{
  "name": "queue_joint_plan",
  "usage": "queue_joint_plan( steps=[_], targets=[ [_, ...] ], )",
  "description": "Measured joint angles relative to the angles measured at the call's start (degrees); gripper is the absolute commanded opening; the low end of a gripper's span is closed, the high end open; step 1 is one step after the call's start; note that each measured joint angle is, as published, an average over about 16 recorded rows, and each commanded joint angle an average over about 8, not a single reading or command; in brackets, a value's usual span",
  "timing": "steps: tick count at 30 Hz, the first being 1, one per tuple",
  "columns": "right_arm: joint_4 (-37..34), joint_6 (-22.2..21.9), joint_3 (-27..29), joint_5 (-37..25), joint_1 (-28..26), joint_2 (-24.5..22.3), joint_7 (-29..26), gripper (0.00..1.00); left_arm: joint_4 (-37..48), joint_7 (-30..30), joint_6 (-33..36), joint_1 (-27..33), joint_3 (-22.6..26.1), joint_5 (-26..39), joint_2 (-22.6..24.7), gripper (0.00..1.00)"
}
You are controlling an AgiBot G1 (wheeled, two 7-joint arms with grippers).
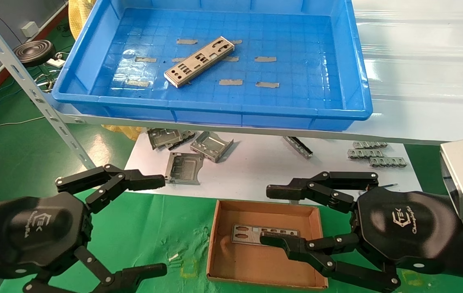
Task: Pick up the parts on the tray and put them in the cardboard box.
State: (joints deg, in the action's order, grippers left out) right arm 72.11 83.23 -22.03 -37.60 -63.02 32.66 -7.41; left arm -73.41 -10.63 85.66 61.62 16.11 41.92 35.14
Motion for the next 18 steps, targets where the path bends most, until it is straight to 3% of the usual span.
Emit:
queue_joint_plan(
  steps=[18],
  targets=[
    [0.00,0.00,0.00,0.00,0.00,0.00,0.00,1.00,0.00,0.00,0.00,0.00,0.00,0.00,0.00,1.00]
  ],
)
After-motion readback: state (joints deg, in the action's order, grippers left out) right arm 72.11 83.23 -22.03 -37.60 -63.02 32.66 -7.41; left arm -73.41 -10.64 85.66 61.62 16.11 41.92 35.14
